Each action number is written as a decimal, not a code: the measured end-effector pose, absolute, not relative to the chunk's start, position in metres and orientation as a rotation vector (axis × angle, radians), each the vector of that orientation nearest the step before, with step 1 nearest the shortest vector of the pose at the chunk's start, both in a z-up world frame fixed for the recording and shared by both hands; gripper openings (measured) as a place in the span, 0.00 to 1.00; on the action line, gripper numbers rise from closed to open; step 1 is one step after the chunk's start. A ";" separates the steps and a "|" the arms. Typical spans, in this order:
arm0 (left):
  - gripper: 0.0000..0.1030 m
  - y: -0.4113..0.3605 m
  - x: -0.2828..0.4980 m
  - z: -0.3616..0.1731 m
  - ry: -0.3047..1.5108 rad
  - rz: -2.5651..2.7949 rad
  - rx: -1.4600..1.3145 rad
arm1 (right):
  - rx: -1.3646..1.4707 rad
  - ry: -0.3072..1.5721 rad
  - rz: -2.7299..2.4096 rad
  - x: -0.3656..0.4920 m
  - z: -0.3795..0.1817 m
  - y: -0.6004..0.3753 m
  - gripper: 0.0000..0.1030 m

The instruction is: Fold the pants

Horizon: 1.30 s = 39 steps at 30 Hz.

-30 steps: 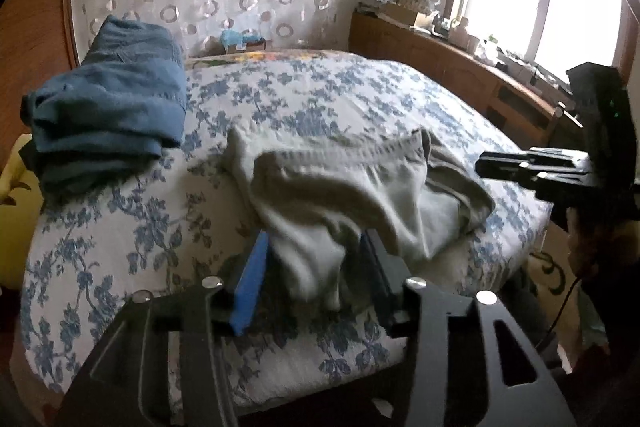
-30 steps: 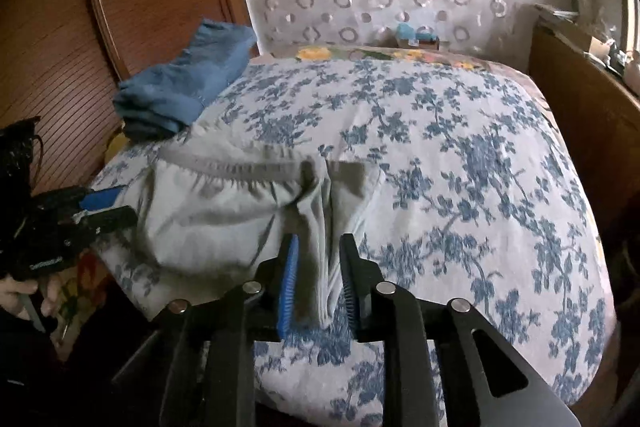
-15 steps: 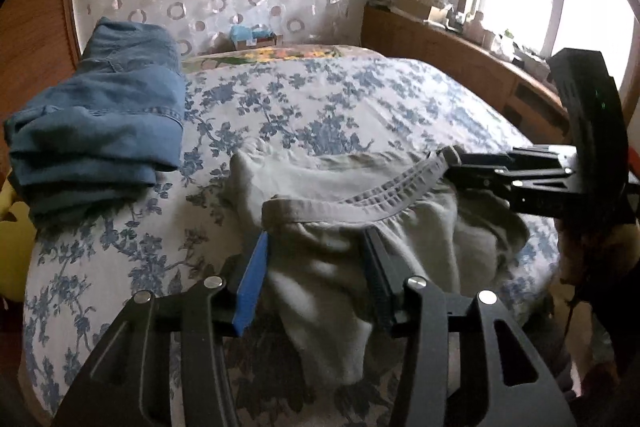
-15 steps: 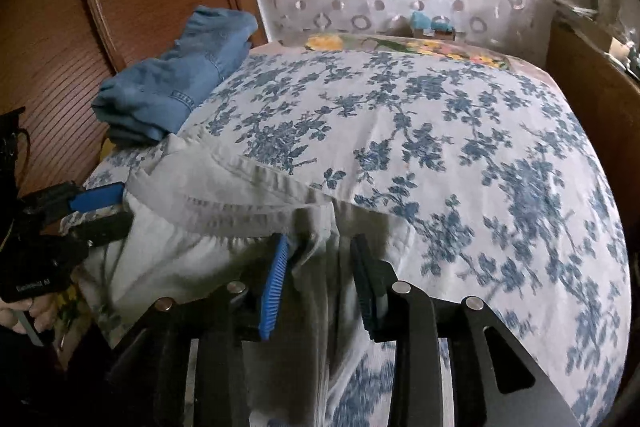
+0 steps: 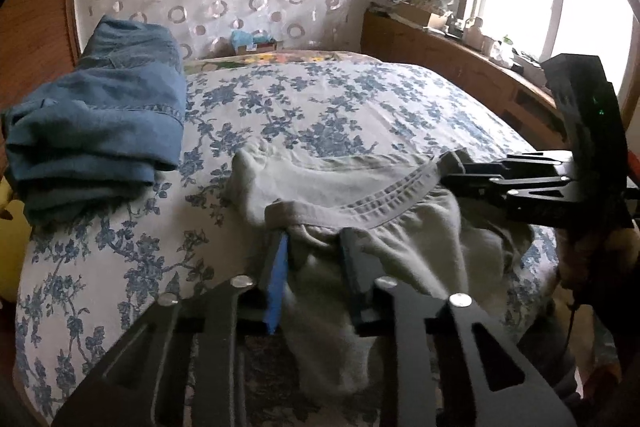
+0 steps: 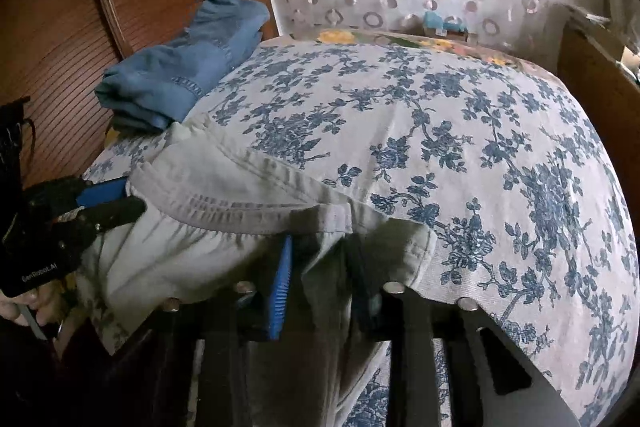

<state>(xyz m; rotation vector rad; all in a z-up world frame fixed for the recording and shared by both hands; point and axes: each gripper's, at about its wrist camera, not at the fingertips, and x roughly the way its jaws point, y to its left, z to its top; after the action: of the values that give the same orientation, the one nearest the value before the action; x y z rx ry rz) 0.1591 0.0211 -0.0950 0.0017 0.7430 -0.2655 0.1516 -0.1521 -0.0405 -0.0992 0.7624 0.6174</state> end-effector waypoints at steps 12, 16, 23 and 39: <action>0.04 0.026 0.138 -0.068 0.644 -0.330 -0.041 | -0.044 0.635 0.643 0.125 -0.025 -0.173 0.06; 0.02 0.028 0.141 -0.048 0.595 -0.328 -0.047 | -0.039 0.608 0.626 0.118 -0.018 -0.173 0.06; 0.02 0.030 0.157 -0.046 0.618 -0.295 -0.017 | -0.091 0.581 0.607 0.110 -0.011 -0.167 0.06; 0.10 0.024 0.172 -0.093 0.737 -0.296 0.007 | -0.126 0.672 0.547 0.129 -0.034 -0.160 0.06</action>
<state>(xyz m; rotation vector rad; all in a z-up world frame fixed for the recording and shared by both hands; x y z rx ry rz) 0.1724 0.0241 -0.0927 0.0073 0.7366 -0.2958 0.1286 -0.1602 -0.0340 -0.1257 0.6719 0.5472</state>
